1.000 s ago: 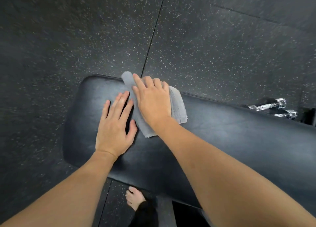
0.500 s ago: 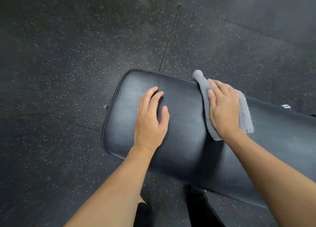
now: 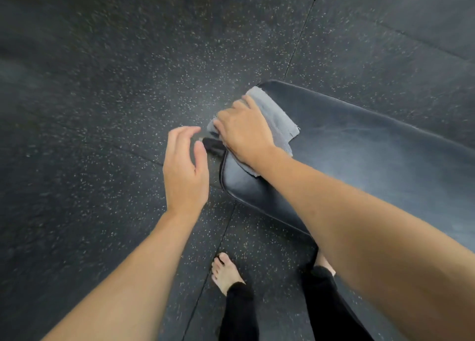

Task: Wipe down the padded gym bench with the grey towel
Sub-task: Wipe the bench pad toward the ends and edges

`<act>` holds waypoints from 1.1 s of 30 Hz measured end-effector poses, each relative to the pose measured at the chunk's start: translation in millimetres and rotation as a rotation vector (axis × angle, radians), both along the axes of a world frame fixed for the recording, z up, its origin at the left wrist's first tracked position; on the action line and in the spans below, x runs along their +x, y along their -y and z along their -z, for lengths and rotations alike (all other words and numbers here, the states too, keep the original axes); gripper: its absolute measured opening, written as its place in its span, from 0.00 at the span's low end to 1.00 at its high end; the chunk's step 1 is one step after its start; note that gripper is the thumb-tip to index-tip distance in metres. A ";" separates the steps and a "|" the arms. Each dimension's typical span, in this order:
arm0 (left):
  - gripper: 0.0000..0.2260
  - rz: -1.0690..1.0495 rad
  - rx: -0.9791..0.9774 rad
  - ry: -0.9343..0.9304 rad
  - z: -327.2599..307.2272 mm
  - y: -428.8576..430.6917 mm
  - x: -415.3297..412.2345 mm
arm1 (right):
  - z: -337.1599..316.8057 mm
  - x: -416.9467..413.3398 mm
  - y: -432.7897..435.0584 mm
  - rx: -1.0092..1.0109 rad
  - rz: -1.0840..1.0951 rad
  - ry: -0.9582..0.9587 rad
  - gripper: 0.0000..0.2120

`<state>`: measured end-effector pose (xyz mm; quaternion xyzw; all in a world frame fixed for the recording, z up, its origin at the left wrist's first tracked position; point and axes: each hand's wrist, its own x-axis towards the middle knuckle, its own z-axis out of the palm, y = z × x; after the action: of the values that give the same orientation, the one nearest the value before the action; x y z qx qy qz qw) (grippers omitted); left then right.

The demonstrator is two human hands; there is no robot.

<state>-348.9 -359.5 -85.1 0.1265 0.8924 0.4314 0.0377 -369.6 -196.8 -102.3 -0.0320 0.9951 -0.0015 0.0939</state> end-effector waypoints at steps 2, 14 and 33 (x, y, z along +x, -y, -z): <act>0.12 -0.010 0.009 -0.010 -3.9 1.2 -1.9 | 7.8 23.9 12.0 -0.072 0.019 -0.155 0.10; 0.10 0.166 -0.033 0.007 -24.0 -33.6 5.1 | 12.5 168.6 26.9 0.123 -0.532 0.035 0.16; 0.16 0.433 -0.353 0.070 -10.0 -123.9 86.2 | 4.1 282.9 -70.6 -0.010 0.634 -0.315 0.20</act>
<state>-262.7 -235.6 -75.1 0.2908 0.9041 0.2552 0.1815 -86.7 -126.2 -106.4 0.2780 0.9578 -0.0305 -0.0659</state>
